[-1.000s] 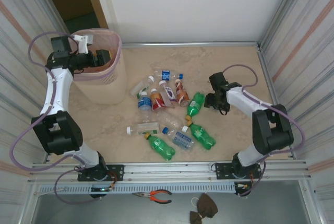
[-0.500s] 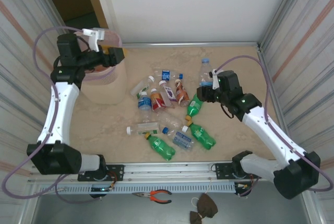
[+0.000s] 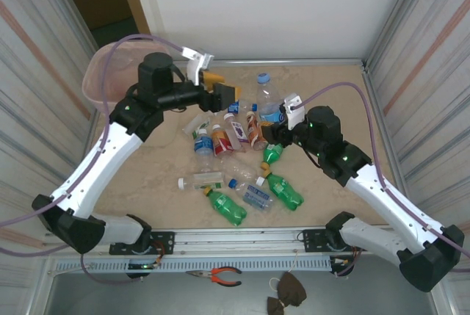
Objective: Put the plastic bottles in the bin
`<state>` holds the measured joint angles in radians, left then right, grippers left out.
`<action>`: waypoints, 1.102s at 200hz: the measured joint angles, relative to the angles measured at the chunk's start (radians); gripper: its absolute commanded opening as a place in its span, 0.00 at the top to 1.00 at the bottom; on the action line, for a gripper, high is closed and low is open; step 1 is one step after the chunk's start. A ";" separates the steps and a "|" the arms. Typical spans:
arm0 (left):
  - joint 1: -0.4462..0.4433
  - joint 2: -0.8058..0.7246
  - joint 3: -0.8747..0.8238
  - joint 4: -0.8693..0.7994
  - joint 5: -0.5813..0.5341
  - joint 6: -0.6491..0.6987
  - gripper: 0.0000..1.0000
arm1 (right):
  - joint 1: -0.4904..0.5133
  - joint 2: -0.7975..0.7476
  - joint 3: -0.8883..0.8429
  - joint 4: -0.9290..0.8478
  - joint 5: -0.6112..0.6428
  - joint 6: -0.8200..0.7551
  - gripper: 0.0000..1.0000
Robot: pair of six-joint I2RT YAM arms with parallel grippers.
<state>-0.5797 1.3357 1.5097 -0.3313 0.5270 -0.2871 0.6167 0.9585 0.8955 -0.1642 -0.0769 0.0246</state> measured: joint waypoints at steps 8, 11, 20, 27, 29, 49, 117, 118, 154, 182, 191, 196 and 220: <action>-0.031 0.014 0.018 0.001 -0.019 -0.003 0.11 | 0.003 0.000 0.001 0.008 0.000 -0.008 0.35; -0.041 0.019 0.023 0.002 -0.027 -0.003 0.11 | 0.005 0.000 0.002 0.009 0.000 -0.009 0.35; -0.076 0.035 0.038 0.003 -0.054 -0.006 0.11 | 0.008 0.000 0.005 0.019 0.000 -0.011 0.35; -0.096 0.046 0.045 0.005 -0.074 -0.006 0.10 | 0.012 0.000 0.006 0.024 0.000 -0.012 0.35; -0.102 0.049 0.047 0.005 -0.081 -0.006 0.10 | 0.012 0.000 0.006 0.027 0.000 -0.012 0.35; -0.146 0.077 0.048 0.006 -0.128 -0.014 0.10 | 0.015 0.002 0.010 0.035 0.000 -0.016 0.35; -0.225 0.175 0.061 0.026 -0.169 -0.055 0.20 | 0.028 0.002 0.011 0.050 0.005 -0.016 0.35; -0.226 0.176 0.061 0.026 -0.170 -0.055 0.21 | 0.028 0.002 0.011 0.051 0.005 -0.016 0.35; -0.235 0.185 0.067 0.030 -0.189 -0.063 0.33 | 0.032 0.001 0.012 0.053 0.021 -0.011 0.35; -0.235 0.185 0.067 0.037 -0.205 -0.069 0.39 | 0.034 -0.003 0.012 0.060 0.026 -0.011 0.35; -0.235 0.185 0.067 0.039 -0.208 -0.070 0.40 | 0.034 -0.004 0.012 0.061 0.027 -0.011 0.35; -0.235 0.185 0.067 0.040 -0.209 -0.070 0.41 | 0.034 -0.005 0.012 0.061 0.027 -0.012 0.35; -0.236 0.185 0.067 0.045 -0.215 -0.069 0.43 | 0.034 -0.005 0.012 0.065 0.029 -0.012 0.32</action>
<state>-0.8158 1.5208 1.5764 -0.2867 0.3122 -0.3561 0.6506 0.9539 0.9077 -0.0990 -0.0479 0.0128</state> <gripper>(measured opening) 0.576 0.666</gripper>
